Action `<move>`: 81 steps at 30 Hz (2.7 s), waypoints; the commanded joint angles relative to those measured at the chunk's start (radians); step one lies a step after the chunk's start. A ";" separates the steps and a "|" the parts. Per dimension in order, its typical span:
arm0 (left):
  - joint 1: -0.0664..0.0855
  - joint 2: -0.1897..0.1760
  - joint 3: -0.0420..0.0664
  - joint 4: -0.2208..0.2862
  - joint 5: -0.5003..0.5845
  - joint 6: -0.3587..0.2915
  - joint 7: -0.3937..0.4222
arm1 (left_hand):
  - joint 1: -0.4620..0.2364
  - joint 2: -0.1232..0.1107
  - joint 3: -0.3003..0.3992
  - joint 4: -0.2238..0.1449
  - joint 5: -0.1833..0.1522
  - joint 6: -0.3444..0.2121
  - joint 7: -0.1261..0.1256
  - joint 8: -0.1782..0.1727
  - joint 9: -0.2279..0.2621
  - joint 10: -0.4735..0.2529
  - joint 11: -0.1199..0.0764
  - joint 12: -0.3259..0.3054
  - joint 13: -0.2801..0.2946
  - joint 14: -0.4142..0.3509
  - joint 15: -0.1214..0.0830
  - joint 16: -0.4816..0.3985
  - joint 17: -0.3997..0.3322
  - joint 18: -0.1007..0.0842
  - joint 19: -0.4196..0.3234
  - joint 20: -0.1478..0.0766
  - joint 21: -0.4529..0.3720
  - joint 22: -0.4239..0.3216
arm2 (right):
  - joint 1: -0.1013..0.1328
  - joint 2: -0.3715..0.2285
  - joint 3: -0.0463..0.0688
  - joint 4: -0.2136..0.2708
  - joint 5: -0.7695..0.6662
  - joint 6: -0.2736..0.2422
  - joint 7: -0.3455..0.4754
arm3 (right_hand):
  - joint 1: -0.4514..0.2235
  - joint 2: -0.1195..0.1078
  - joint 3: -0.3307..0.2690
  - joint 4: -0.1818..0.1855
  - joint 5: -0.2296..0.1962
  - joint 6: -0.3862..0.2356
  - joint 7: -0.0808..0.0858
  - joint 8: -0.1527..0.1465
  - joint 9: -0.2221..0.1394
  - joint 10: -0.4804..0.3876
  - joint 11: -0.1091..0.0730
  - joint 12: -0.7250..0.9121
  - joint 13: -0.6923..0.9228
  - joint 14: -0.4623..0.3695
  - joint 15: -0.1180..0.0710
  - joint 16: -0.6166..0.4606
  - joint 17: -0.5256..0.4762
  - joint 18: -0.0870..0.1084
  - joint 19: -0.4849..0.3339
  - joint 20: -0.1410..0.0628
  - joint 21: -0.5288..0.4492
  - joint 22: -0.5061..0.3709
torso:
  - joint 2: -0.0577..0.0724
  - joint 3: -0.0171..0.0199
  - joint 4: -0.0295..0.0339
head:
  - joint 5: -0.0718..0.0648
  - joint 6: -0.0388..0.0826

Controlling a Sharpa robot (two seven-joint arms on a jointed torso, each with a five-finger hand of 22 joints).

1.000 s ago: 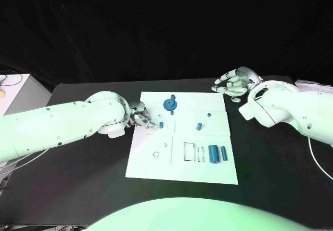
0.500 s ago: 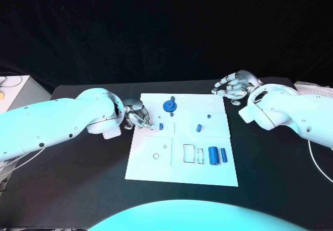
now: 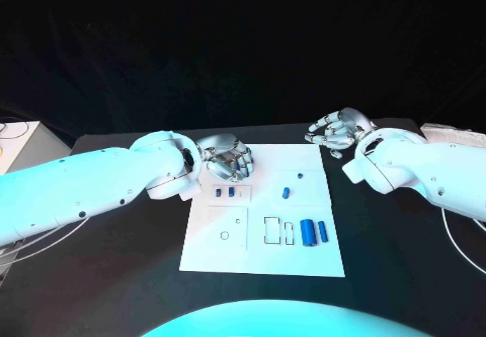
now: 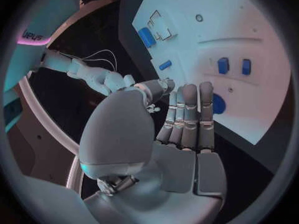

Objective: Assemble the parts on the task board

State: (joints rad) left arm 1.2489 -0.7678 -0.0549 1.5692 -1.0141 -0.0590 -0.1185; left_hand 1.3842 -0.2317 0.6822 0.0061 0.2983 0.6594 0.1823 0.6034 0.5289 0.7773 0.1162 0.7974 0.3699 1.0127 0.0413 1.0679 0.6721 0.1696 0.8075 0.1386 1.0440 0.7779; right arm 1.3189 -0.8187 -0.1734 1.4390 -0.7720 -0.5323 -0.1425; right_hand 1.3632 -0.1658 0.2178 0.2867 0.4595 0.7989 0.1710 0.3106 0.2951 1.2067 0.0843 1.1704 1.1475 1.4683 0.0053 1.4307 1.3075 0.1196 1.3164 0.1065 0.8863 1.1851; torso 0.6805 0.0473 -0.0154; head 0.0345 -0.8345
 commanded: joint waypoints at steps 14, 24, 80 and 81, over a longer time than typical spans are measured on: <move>-0.027 0.224 -0.033 -0.169 -0.306 -0.134 0.308 | -0.031 -0.015 -0.088 -0.004 -0.016 -0.025 0.003 -0.049 -0.122 -0.080 0.024 -0.065 -0.103 -0.021 0.026 0.014 -0.052 0.015 -0.013 0.028 -0.046 -0.029 | -0.003 0.019 0.000 -0.021 0.052 -0.076 0.113 | 0.004 -0.043 0.112 -0.005 0.012 -0.018 -0.002 0.056 0.012 -0.224 -0.004 -0.371 -0.418 -0.073 -0.002 -0.267 -0.271 0.062 -0.134 0.001 -0.432 -0.245 | 0.002 -0.0014 -0.0014 | -0.049 0.030; -0.029 0.229 -0.034 -0.185 -0.306 -0.117 0.304 | -0.029 -0.012 -0.100 -0.004 -0.015 -0.013 0.012 -0.047 -0.139 -0.072 0.023 -0.062 -0.115 -0.013 0.025 0.025 -0.058 0.015 0.001 0.027 -0.051 -0.036 | -0.003 0.011 0.000 -0.015 0.034 -0.072 0.127 | 0.010 -0.055 0.137 -0.009 0.011 -0.012 -0.004 0.066 0.012 -0.221 -0.005 -0.413 -0.475 -0.071 -0.003 -0.283 -0.282 0.062 -0.122 -0.001 -0.451 -0.256 | 0.001 -0.0032 0.0047 | -0.063 0.032; -0.029 0.242 -0.036 -0.398 -0.405 -0.003 0.157 | -0.025 -0.008 -0.104 -0.003 -0.013 0.105 -0.026 -0.081 -0.238 -0.006 0.003 -0.042 -0.174 0.045 0.009 0.137 -0.054 0.014 0.057 0.011 -0.028 -0.031 | -0.008 -0.001 0.000 0.004 -0.016 -0.082 0.136 | 0.000 -0.070 0.173 -0.014 0.007 0.010 -0.003 0.070 0.002 -0.204 -0.003 -0.538 -0.618 -0.069 -0.003 -0.307 -0.293 0.061 -0.103 -0.003 -0.482 -0.265 | 0.001 -0.0014 0.0033 | -0.056 0.014; -0.029 0.244 -0.036 -0.400 -0.405 -0.001 0.156 | -0.026 -0.007 -0.104 -0.003 -0.014 0.111 -0.029 -0.084 -0.241 -0.006 0.002 -0.036 -0.173 0.055 0.008 0.149 -0.037 0.014 0.058 0.011 -0.026 -0.030 | -0.008 -0.001 0.000 0.005 -0.016 -0.082 0.136 | 0.000 -0.070 0.173 -0.014 0.007 0.010 -0.003 0.070 0.002 -0.204 -0.003 -0.538 -0.618 -0.069 -0.003 -0.307 -0.293 0.061 -0.103 -0.003 -0.482 -0.265 | 0.001 -0.0017 0.0034 | -0.056 0.014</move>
State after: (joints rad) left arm 1.2199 -0.5281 -0.0913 1.1706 -1.4086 -0.0778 0.0445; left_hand 1.3635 -0.2417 0.5781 0.0056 0.2884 0.7636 0.1530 0.5250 0.2890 0.7743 0.1161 0.7581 0.1954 1.0616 0.0499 1.2124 0.6297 0.1694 0.8565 0.1489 1.0151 0.7477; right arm 1.3113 -0.8202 -0.1736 1.4413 -0.7756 -0.6140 -0.0198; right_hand 1.3623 -0.2280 0.3838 0.2716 0.4684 0.8013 0.1666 0.3791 0.2981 0.9985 0.0818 0.6363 0.5301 1.4021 0.0034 1.1290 1.0153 0.1624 1.2075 0.1057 0.4082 0.9218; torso 0.6820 0.0453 -0.0135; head -0.0206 -0.8191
